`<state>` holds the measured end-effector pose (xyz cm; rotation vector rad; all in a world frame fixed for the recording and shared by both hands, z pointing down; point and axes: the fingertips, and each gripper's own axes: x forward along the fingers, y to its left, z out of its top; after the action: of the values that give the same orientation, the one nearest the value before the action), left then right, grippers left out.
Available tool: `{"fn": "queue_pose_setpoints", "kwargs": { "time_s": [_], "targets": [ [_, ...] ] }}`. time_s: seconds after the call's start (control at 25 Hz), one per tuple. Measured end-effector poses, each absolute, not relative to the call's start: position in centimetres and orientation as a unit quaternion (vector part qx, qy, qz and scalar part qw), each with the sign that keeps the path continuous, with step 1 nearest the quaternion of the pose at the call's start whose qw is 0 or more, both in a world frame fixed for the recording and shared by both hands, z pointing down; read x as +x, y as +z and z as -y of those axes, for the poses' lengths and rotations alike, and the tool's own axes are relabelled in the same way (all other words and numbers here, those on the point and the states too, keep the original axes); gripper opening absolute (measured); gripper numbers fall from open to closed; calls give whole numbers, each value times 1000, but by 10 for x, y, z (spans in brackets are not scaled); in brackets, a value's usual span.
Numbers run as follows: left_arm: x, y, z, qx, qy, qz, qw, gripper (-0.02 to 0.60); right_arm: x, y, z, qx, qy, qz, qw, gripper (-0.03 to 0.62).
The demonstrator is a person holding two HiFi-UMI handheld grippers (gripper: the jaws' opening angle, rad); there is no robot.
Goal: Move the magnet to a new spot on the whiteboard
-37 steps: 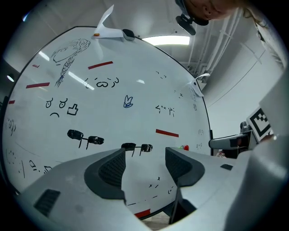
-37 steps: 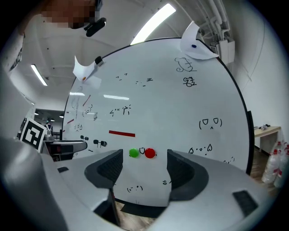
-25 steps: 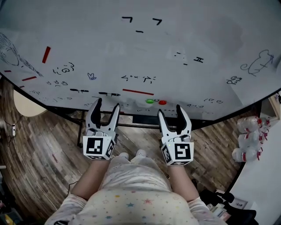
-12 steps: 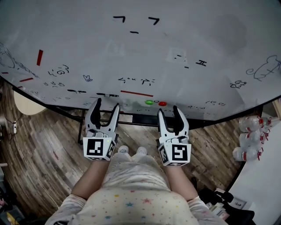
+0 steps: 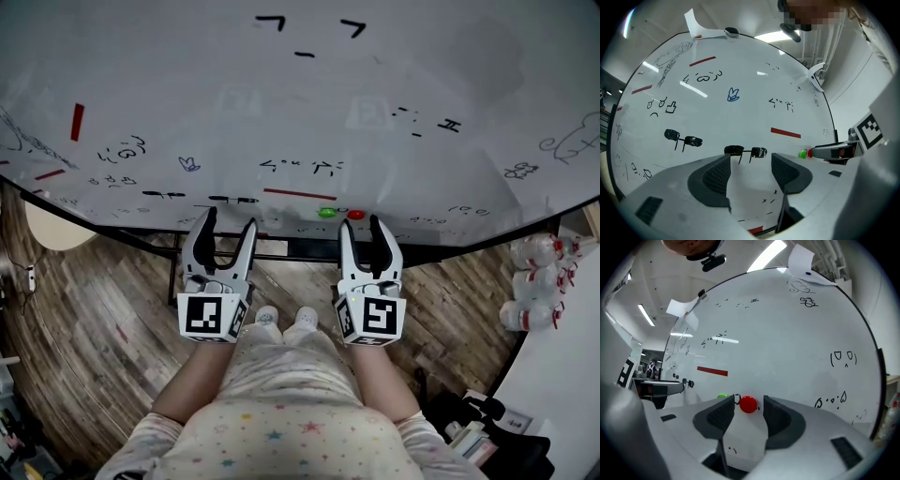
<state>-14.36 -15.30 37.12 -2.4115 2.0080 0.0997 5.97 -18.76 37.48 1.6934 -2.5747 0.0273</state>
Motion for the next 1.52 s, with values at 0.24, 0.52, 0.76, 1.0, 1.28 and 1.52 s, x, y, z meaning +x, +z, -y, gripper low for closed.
{"fn": "queue_pose_setpoints", "kwargs": {
  "time_s": [0.24,0.52,0.76,1.0,1.28,1.52],
  "targets": [
    [-148,373,152,-770,30,-637,1,252,57,377,190,561,6,827,33,180],
    [-150,377,152,-773,27,-634,-3,252,55,380,193,576,-1,817,45,164],
    [-150,379,154,-774,27,-632,-5,252,56,381,195,587,-5,808,51,151],
    [-150,379,157,-776,28,-630,-4,252,56,381,195,589,-8,806,53,141],
    [-150,380,156,-775,28,-631,-7,252,54,380,194,589,-8,806,54,124],
    [-153,382,155,-773,27,-634,-9,252,54,381,194,590,-7,805,55,123]
  ]
}}
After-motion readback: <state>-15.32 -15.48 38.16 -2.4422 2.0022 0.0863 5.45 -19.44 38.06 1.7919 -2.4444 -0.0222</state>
